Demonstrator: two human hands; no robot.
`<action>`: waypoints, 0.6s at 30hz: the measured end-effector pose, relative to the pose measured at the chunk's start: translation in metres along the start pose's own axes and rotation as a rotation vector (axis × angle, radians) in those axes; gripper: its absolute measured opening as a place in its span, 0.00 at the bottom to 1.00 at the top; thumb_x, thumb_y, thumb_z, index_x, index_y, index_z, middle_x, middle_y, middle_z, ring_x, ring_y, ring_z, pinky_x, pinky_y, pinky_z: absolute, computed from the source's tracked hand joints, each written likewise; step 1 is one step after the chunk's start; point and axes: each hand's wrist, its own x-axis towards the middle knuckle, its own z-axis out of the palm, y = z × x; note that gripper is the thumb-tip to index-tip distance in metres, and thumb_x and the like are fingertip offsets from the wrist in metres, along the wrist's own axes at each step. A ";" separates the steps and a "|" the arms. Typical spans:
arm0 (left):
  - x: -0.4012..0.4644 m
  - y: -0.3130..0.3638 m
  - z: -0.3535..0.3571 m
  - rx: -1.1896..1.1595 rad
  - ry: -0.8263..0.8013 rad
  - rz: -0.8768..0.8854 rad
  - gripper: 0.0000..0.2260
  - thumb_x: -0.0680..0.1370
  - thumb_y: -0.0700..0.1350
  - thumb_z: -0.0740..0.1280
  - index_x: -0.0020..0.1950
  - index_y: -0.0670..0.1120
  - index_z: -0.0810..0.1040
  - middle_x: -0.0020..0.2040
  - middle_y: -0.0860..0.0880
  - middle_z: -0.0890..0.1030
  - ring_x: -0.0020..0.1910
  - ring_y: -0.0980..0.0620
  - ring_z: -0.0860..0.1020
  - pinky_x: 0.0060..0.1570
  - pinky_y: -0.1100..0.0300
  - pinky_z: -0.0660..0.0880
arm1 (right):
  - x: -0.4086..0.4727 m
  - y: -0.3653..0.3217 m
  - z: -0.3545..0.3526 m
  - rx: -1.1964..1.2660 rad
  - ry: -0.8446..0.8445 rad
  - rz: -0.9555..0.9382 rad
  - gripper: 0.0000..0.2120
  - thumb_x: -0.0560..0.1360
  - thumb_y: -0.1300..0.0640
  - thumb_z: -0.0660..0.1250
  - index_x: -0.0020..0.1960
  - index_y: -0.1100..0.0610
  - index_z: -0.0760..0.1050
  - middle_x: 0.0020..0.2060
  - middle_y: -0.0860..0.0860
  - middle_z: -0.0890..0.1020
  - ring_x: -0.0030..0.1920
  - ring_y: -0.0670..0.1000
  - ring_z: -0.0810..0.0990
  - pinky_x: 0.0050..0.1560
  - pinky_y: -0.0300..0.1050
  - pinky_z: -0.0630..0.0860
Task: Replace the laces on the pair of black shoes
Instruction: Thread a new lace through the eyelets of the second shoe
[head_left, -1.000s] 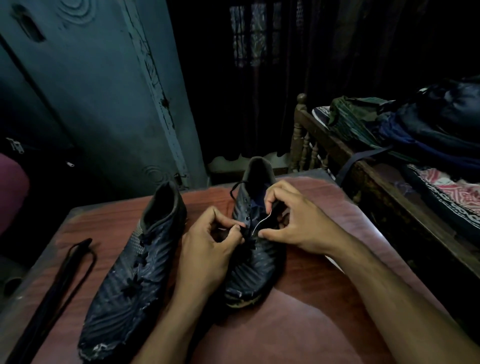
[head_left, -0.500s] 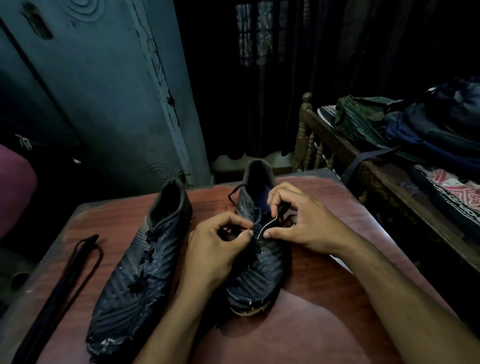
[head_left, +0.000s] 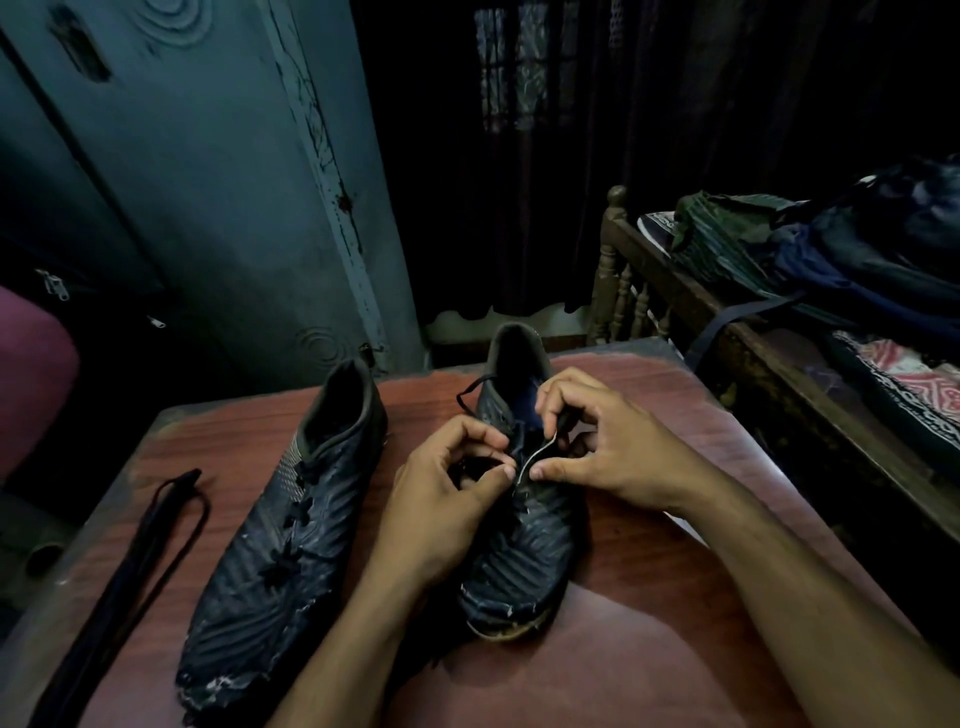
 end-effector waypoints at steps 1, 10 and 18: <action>0.000 0.000 0.000 0.031 0.007 0.002 0.07 0.75 0.43 0.75 0.48 0.54 0.81 0.44 0.55 0.85 0.32 0.61 0.73 0.40 0.58 0.71 | 0.000 0.000 0.000 0.008 -0.002 0.003 0.17 0.67 0.57 0.82 0.44 0.52 0.74 0.51 0.45 0.76 0.51 0.48 0.78 0.50 0.35 0.75; -0.001 0.000 0.001 0.201 0.095 -0.033 0.06 0.73 0.45 0.77 0.45 0.55 0.83 0.42 0.60 0.85 0.40 0.62 0.82 0.46 0.58 0.79 | -0.002 -0.008 0.004 0.112 0.064 0.022 0.24 0.66 0.64 0.82 0.55 0.49 0.76 0.60 0.47 0.71 0.49 0.50 0.80 0.41 0.49 0.82; -0.001 0.001 -0.001 0.201 0.045 -0.042 0.10 0.75 0.43 0.76 0.52 0.55 0.81 0.43 0.60 0.86 0.43 0.63 0.83 0.50 0.58 0.80 | -0.002 -0.008 0.006 -0.117 -0.060 -0.013 0.06 0.70 0.52 0.80 0.43 0.45 0.84 0.47 0.43 0.79 0.47 0.48 0.80 0.49 0.50 0.78</action>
